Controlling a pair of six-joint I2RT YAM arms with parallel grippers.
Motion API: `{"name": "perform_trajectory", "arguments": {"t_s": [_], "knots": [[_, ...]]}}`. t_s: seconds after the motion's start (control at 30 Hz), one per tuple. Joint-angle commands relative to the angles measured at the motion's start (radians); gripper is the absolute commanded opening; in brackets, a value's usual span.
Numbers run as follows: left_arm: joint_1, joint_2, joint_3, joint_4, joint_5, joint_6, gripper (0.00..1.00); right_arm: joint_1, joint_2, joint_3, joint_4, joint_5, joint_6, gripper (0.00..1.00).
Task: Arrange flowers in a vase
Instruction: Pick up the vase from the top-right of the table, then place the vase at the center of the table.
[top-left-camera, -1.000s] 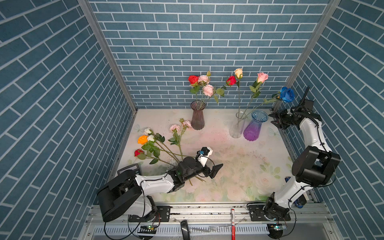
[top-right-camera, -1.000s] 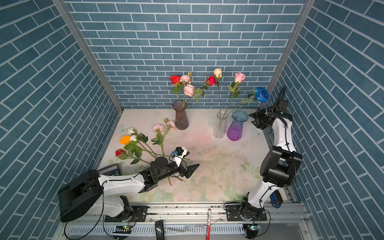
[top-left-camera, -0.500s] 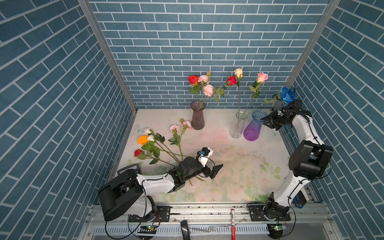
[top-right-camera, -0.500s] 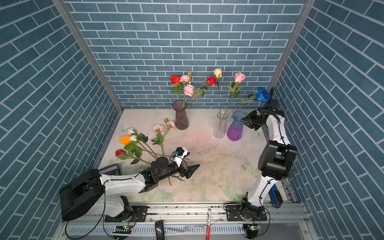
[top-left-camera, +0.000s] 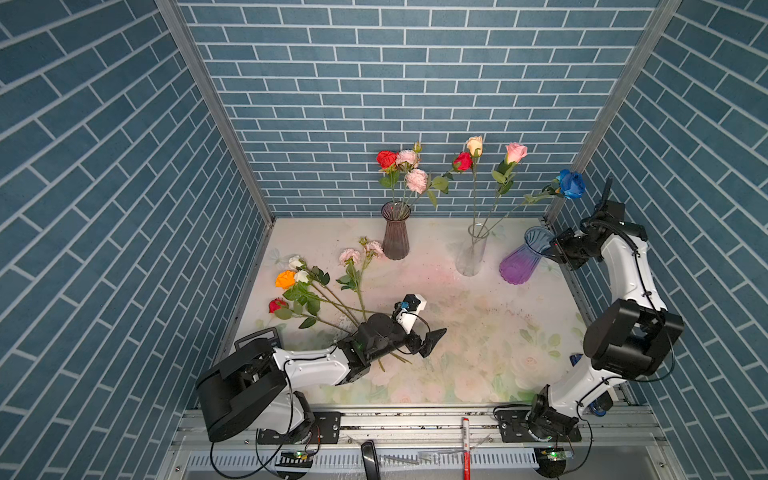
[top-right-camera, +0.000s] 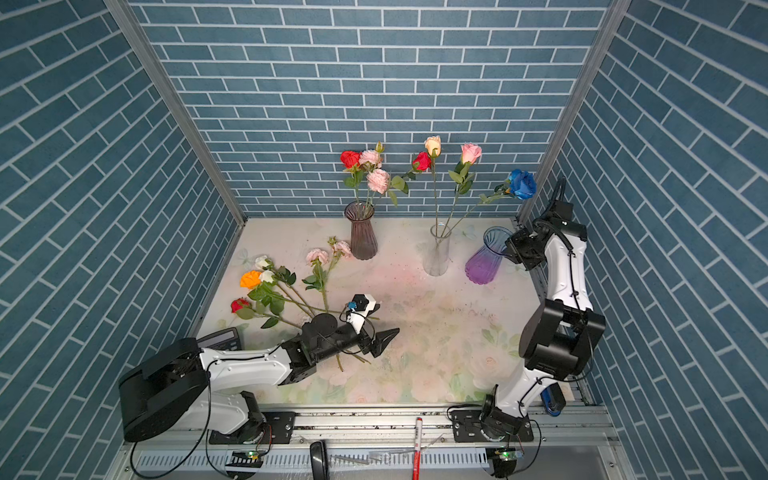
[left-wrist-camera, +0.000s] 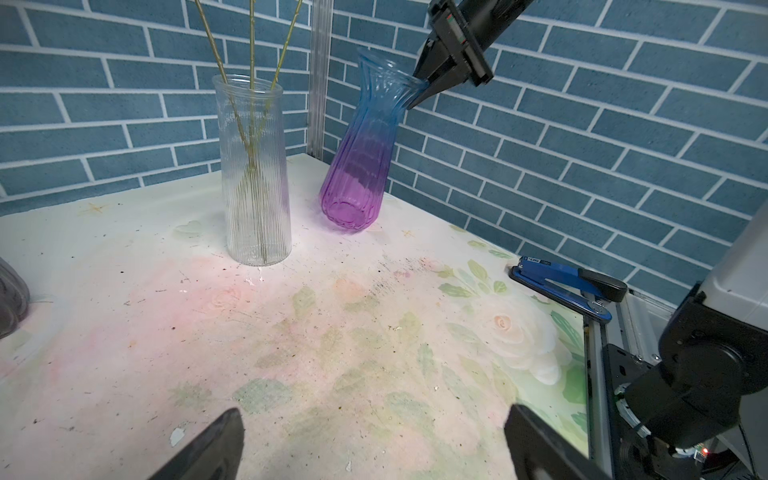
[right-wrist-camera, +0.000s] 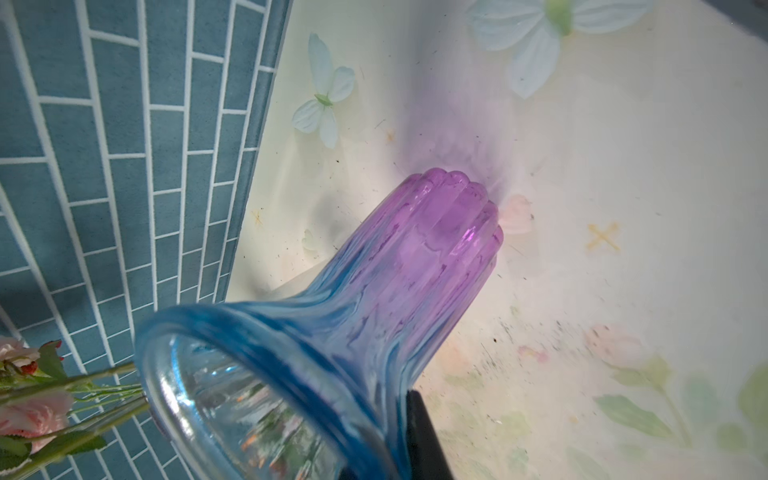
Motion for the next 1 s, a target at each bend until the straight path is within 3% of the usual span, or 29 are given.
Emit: {"name": "perform_trajectory", "arguments": {"t_s": [0.0,0.17,0.27,0.43,0.6,0.97], "knots": [[0.004,0.006,0.009,0.023,-0.006,-0.003,1.00,0.004,-0.178,-0.037,-0.034,-0.030,-0.058,0.00],[0.012,-0.021,-0.044,0.086,-0.074,-0.027,1.00,0.057,-0.351,-0.216,-0.032,-0.107,-0.054,0.00],[0.024,-0.051,-0.090,0.129,-0.131,-0.047,1.00,0.184,-0.395,-0.271,-0.030,-0.128,-0.048,0.00],[0.047,-0.095,-0.160,0.187,-0.199,-0.081,1.00,0.419,-0.363,-0.286,0.008,-0.151,0.016,0.00],[0.054,-0.137,-0.201,0.195,-0.234,-0.091,1.00,0.592,-0.317,-0.265,0.023,-0.047,0.054,0.00],[0.056,-0.239,-0.245,0.124,-0.286,-0.088,1.00,0.799,-0.210,-0.238,0.046,0.047,0.092,0.00]]}}
